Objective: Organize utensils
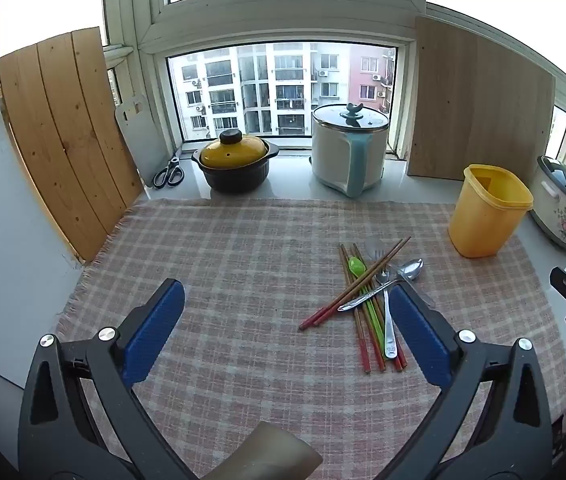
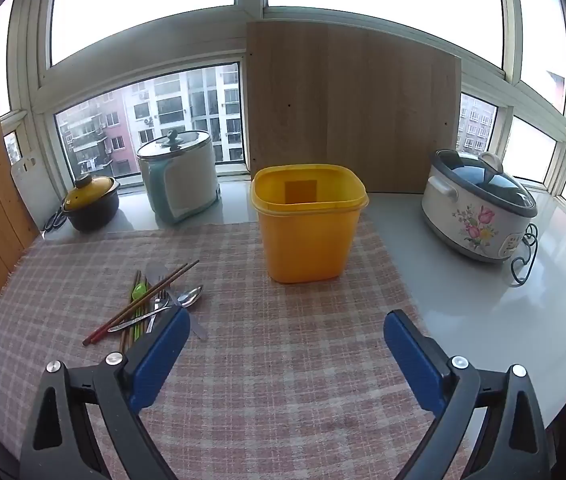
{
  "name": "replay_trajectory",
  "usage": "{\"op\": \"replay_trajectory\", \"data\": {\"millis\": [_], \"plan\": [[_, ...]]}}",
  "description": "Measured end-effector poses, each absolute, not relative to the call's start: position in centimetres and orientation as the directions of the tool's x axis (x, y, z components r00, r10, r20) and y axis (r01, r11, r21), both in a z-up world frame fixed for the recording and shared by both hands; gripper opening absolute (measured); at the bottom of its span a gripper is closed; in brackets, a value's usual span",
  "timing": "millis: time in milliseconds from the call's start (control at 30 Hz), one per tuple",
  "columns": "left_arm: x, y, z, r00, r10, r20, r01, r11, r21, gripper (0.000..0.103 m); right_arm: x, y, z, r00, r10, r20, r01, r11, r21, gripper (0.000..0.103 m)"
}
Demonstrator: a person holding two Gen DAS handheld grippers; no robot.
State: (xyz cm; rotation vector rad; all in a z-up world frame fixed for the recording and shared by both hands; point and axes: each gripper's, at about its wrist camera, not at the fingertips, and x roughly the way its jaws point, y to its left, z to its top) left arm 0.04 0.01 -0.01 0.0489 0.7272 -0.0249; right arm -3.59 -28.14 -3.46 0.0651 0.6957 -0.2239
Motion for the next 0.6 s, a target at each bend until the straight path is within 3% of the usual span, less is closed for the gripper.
{"op": "replay_trajectory", "data": {"millis": [600], "plan": [[-0.4,0.1,-0.5,0.755,-0.011,-0.655,0.035,0.999,0.023,0.103,-3.7,-27.2,-2.8,0.756,-0.201,-0.623,0.217,0.975,-0.052,0.099]]}}
